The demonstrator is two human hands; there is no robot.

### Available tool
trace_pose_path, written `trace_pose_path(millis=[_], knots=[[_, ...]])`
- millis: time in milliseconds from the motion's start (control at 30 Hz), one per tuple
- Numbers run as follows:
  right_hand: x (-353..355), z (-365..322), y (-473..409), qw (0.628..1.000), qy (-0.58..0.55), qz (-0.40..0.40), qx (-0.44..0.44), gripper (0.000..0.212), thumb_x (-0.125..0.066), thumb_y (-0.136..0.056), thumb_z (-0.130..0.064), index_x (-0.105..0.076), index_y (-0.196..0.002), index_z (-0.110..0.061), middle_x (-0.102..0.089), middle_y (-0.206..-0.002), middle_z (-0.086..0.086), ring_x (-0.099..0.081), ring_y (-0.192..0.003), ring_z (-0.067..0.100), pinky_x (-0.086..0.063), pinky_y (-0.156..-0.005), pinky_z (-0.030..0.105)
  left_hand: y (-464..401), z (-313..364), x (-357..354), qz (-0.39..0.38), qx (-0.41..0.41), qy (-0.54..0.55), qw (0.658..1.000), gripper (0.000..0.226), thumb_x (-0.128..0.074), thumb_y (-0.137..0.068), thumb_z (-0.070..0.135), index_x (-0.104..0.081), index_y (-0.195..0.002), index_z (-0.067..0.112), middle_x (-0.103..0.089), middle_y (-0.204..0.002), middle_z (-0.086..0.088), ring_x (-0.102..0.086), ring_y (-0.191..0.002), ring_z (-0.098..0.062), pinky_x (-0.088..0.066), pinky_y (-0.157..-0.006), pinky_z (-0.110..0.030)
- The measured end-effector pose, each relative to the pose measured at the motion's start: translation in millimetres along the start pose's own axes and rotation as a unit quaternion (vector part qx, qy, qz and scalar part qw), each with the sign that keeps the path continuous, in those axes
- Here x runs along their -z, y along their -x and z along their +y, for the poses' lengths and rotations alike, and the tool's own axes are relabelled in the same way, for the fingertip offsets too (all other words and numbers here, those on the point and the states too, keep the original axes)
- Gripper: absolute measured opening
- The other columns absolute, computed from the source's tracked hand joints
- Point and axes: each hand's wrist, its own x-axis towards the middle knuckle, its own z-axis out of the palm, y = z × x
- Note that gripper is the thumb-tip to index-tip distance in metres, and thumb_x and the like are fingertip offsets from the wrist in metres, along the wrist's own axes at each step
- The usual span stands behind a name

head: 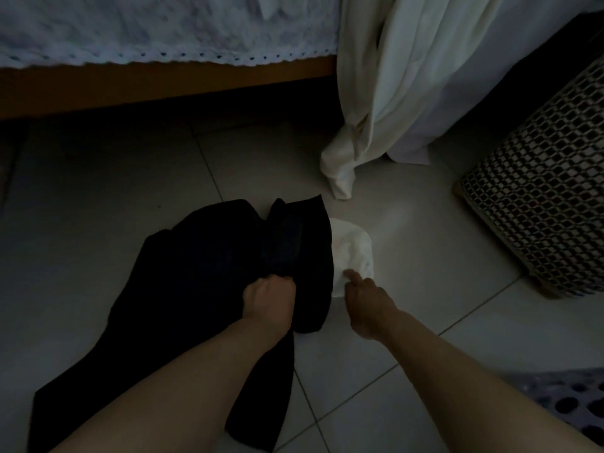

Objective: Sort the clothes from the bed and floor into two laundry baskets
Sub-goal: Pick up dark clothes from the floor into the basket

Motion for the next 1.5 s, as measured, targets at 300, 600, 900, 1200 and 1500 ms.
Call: trace_pose_path(millis=[300,600,900,1200,1500], knots=[[21.7,-13.7,14.8,0.978,-0.088,0.184,-0.044,0.029,-0.042,-0.094,-0.003,-0.051,-0.121,-0.001,-0.053,-0.126,0.013,-0.056,-0.111,0.026,-0.045,-0.088,0.03,17.0,-16.2,30.9,0.086,0.086,0.124,0.985,0.027,-0.053,-0.09,0.007,-0.054,-0.116,0.013,-0.055,-0.116,-0.01,-0.056,-0.099,-0.022,-0.044,-0.062,-0.028],[75.0,-31.9,44.8,0.851,-0.324,0.408,-0.07,0.019,-0.044,-0.084,0.005,-0.053,-0.091,-0.01,-0.052,-0.087,0.006,-0.051,-0.079,0.021,-0.032,-0.063,0.027,25.5,-38.2,85.8,0.174,0.173,0.525,0.815,0.014,-0.042,-0.099,0.021,-0.055,-0.1,0.014,-0.059,-0.096,-0.006,-0.049,-0.069,-0.012,-0.038,-0.055,-0.023],[141.1,-73.4,73.2,0.859,-0.409,0.273,0.141,0.04,-0.069,-0.081,-0.038,-0.068,-0.073,0.001,-0.067,-0.071,0.012,-0.065,-0.067,0.018,-0.05,-0.063,0.03,40.0,-31.9,152.0,0.185,0.176,0.695,0.672,0.021,-0.044,-0.099,0.017,-0.062,-0.089,0.014,-0.065,-0.107,-0.015,-0.062,-0.101,-0.032,-0.05,-0.096,-0.045],[211.3,-75.1,131.4,0.869,-0.394,0.274,0.12,0.029,-0.057,-0.092,-0.034,-0.063,-0.085,-0.007,-0.048,-0.088,0.001,-0.05,-0.079,0.014,-0.033,-0.058,0.02,82.4,-23.3,236.9,0.078,0.178,0.719,0.667,0.039,-0.053,-0.095,0.029,-0.055,-0.129,0.01,-0.063,-0.119,-0.012,-0.062,-0.105,-0.029,-0.05,-0.095,-0.04],[313.0,-42.3,242.0,0.855,-0.431,0.283,0.057,0.041,-0.044,-0.098,-0.032,-0.053,-0.072,-0.002,-0.056,-0.087,0.016,-0.052,-0.084,0.027,-0.033,-0.07,0.029,151.9,26.6,357.7,0.07,0.152,0.673,0.721,0.037,-0.057,-0.088,0.048,-0.066,-0.103,0.015,-0.069,-0.11,-0.008,-0.065,-0.102,-0.026,-0.051,-0.097,-0.042]])
